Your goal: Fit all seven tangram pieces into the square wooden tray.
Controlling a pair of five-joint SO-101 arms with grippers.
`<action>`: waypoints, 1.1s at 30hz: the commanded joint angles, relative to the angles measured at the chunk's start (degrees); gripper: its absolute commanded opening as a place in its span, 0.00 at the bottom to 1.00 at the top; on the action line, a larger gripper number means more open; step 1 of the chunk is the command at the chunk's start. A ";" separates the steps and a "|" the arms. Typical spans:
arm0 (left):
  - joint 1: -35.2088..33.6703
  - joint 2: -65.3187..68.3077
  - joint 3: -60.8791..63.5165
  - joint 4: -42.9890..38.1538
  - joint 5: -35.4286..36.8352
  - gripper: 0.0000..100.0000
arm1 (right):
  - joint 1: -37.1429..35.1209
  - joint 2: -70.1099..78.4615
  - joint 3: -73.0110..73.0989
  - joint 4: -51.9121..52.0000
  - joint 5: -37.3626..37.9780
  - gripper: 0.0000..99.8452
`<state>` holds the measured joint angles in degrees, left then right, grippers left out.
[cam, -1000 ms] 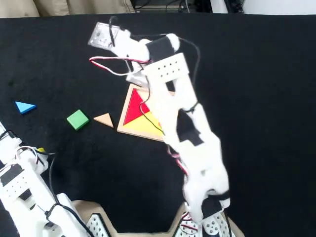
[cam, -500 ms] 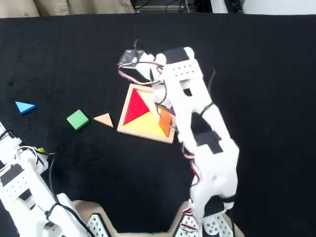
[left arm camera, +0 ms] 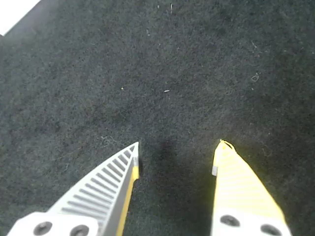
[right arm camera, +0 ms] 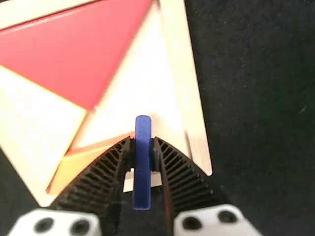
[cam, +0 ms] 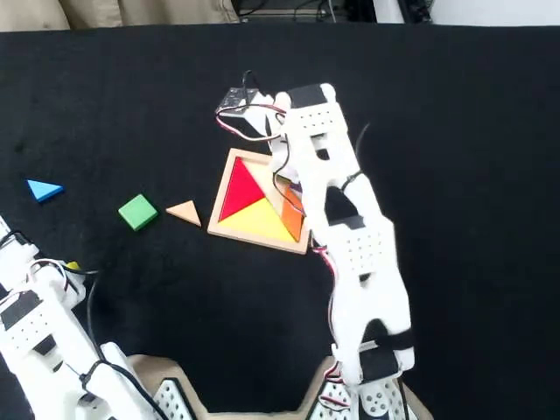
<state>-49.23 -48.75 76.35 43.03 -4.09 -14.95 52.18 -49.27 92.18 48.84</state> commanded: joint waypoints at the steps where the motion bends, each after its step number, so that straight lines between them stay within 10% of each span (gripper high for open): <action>1: 0.66 -1.14 -0.31 -0.97 0.44 0.24 | -1.14 2.07 -12.26 4.48 0.18 0.01; 33: 0.66 -1.14 -0.22 -0.97 0.44 0.24 | -2.37 11.03 -25.98 7.30 -21.36 0.01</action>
<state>-49.23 -48.75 76.35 43.03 -4.09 -18.55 64.13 -71.87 98.95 30.64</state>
